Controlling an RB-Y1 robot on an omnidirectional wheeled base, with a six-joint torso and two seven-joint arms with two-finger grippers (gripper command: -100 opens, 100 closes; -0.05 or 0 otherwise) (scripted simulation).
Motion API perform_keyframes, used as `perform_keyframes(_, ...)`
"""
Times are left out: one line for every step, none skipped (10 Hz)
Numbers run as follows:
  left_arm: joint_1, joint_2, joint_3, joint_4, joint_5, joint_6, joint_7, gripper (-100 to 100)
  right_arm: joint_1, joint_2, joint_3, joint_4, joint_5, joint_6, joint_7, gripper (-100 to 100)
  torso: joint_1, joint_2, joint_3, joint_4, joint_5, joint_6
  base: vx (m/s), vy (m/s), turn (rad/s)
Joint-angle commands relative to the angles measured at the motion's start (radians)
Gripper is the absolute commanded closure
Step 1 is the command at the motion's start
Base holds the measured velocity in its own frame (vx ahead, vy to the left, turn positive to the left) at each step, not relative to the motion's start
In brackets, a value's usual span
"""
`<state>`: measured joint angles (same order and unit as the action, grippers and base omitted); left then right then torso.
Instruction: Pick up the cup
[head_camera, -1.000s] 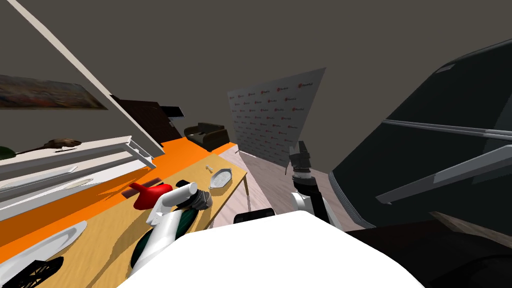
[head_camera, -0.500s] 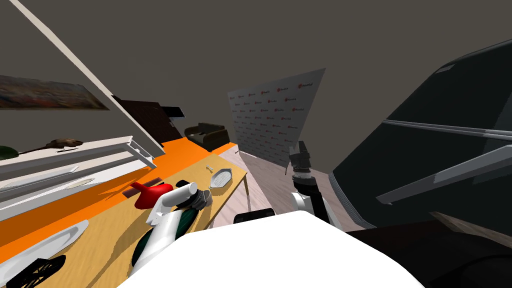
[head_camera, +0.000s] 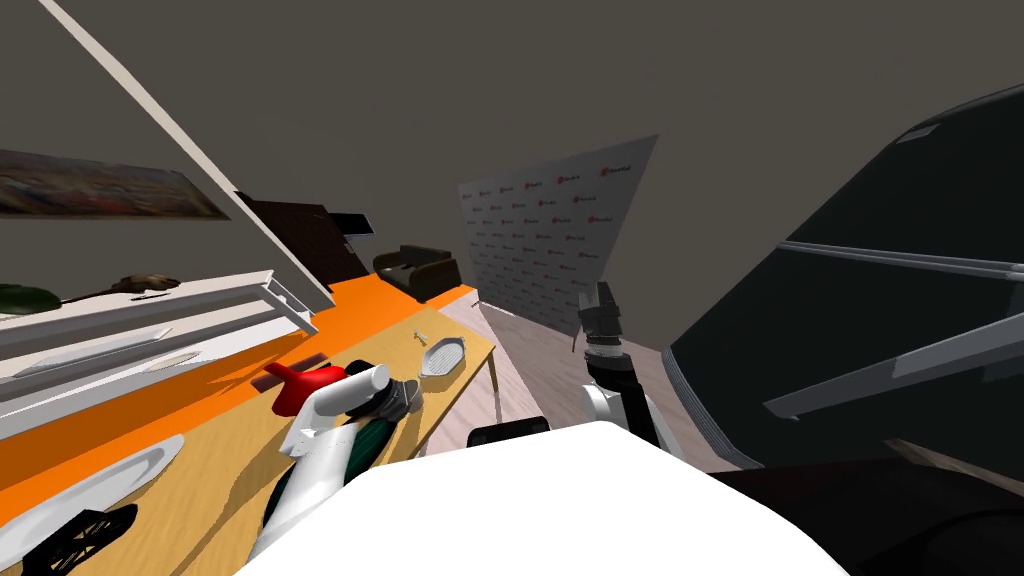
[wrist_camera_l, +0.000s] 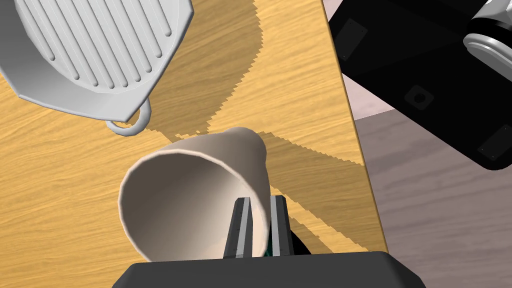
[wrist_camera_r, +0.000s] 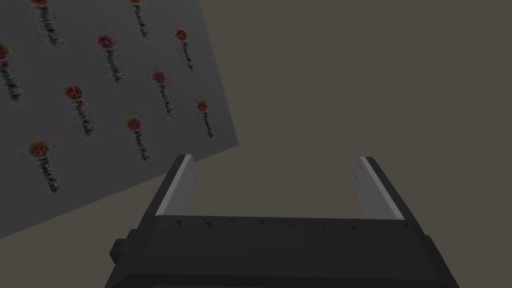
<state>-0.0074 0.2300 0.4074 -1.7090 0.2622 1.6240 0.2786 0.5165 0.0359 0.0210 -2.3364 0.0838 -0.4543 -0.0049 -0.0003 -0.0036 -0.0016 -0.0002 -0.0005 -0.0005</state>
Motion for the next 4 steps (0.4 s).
perform_keyframes(0.014,0.001,0.005,-0.039,0.010,0.027,-0.006,100,0.000,0.000,0.000,0.000,0.000,0.000,0.000,0,0.000,0.000,0.000,0.000,0.000,0.000,0.029,-0.012,0.033)
perform_keyframes(0.019,0.002,0.007,-0.051,0.013,0.037,-0.008,100,0.000,0.000,0.000,0.000,0.000,0.000,0.000,0,0.000,0.000,0.000,0.000,0.000,0.000,0.024,-0.010,0.034)
perform_keyframes(0.015,0.002,0.006,-0.041,0.011,0.029,-0.006,100,0.000,0.000,0.000,0.000,0.000,0.000,0.000,0,0.000,0.001,0.000,0.000,0.000,0.000,0.009,-0.005,0.009)
perform_keyframes(0.016,0.002,0.006,-0.042,0.011,0.031,-0.007,0,0.000,0.000,0.000,0.000,0.000,0.000,0.000,0,0.000,0.001,0.001,0.000,0.000,0.001,0.000,0.000,0.000)
